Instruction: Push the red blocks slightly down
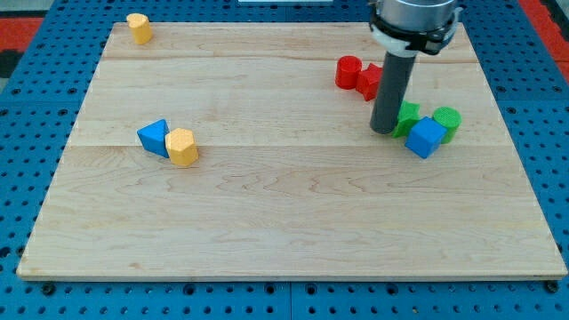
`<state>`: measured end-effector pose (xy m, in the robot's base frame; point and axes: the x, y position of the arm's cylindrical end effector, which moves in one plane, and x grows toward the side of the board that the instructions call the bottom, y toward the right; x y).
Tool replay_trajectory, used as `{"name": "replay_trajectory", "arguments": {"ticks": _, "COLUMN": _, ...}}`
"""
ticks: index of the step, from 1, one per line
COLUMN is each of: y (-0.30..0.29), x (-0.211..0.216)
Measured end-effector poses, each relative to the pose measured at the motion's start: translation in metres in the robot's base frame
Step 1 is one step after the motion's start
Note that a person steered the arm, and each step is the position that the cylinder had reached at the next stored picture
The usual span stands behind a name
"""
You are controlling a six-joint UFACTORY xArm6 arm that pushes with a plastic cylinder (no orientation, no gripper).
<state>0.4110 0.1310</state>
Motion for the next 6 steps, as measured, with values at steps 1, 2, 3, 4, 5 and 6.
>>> {"name": "replay_trajectory", "arguments": {"ticks": 1, "y": -0.031, "x": -0.005}}
{"name": "replay_trajectory", "arguments": {"ticks": 2, "y": -0.109, "x": -0.023}}
{"name": "replay_trajectory", "arguments": {"ticks": 3, "y": -0.109, "x": -0.091}}
{"name": "replay_trajectory", "arguments": {"ticks": 4, "y": -0.091, "x": -0.134}}
{"name": "replay_trajectory", "arguments": {"ticks": 5, "y": -0.039, "x": -0.133}}
{"name": "replay_trajectory", "arguments": {"ticks": 6, "y": -0.003, "x": -0.115}}
